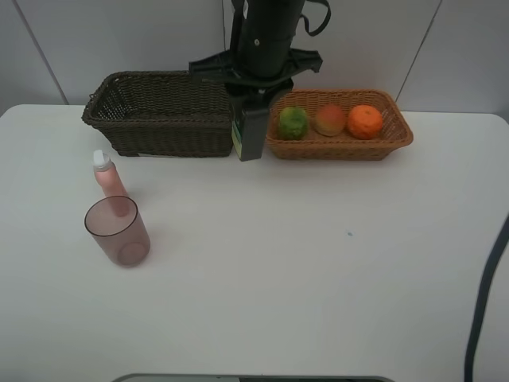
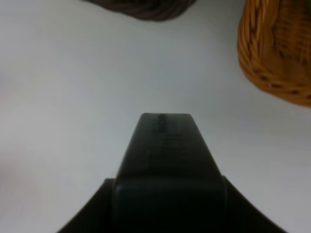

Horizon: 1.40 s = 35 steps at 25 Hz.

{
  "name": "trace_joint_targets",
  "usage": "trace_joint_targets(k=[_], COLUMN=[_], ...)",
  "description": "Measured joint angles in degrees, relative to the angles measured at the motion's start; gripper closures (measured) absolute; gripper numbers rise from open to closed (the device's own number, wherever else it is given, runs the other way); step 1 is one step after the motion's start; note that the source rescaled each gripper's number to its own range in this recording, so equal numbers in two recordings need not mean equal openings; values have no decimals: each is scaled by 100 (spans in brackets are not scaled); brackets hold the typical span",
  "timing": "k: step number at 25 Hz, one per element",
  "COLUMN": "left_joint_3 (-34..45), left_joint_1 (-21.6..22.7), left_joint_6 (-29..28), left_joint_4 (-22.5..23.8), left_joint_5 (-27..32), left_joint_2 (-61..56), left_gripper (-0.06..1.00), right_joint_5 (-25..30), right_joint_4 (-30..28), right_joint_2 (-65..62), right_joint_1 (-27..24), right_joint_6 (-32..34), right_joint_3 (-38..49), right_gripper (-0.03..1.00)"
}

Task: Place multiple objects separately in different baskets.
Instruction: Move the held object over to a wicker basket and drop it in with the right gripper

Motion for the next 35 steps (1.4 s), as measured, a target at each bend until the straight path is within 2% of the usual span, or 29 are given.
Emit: trace_joint_targets(k=[7, 12, 17, 21, 35], left_joint_3=[0, 0, 0, 0, 0], left_joint_1=[0, 0, 0, 0, 0], left_joint_6=[0, 0, 0, 0, 0], left_joint_4=[0, 0, 0, 0, 0], left_joint_5=[0, 0, 0, 0, 0], left_joint_2=[0, 0, 0, 0, 0], left_gripper=[-5, -5, -5, -5, -5], right_joint_5=[15, -494, -1537, -2089, -2718], right_joint_4=[-5, 13, -198, -486, -452], right_joint_2=[377, 825, 1055, 1358, 2351], right_joint_1=[0, 0, 13, -14, -235], right_joint_6=[-400, -644, -741, -750, -755], right_joint_3=[-1350, -2080, -2151, -2151, -2151], right_gripper=[95, 95, 95, 95, 95])
